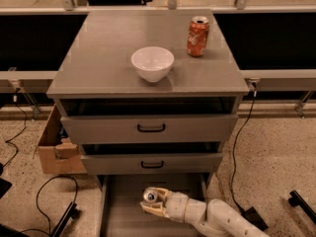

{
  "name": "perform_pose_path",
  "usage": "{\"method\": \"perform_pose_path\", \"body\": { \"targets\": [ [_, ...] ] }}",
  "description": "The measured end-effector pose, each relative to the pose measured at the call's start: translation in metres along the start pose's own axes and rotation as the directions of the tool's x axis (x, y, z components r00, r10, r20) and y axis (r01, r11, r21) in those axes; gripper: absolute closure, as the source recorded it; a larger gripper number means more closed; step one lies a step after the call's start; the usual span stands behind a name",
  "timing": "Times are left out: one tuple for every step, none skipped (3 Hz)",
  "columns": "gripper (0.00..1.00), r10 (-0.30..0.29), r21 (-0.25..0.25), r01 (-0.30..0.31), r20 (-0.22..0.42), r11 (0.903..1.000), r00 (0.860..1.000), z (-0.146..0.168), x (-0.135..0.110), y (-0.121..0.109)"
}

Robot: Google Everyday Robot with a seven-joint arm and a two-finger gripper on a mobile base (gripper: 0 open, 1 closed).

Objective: Place redbull can into bottom drawer

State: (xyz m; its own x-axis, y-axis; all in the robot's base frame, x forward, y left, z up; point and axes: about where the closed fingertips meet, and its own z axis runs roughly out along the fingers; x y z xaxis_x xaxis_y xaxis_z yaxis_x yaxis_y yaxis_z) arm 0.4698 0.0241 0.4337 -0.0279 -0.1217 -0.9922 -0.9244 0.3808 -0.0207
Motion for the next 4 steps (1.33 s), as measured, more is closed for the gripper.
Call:
{"method": "perform_pose_path", "body": {
  "targets": [
    [1.0,0.0,-0.03,-0.003,-0.086,0.9996,0.996,0.005,0.046,-0.021],
    [1.0,0.0,-0.036,-0.004,-0.106,0.9993,0.994,0.008,0.056,-0.025],
    [1.0,-0.012,-0.05,0.007,-0.087,0.9987,0.996,0.018,0.069,-0.03],
    [1.0,-0.069,-0.068,0.064,-0.063,0.9956,0.996,0.04,0.096,-0.04]
  ]
}}
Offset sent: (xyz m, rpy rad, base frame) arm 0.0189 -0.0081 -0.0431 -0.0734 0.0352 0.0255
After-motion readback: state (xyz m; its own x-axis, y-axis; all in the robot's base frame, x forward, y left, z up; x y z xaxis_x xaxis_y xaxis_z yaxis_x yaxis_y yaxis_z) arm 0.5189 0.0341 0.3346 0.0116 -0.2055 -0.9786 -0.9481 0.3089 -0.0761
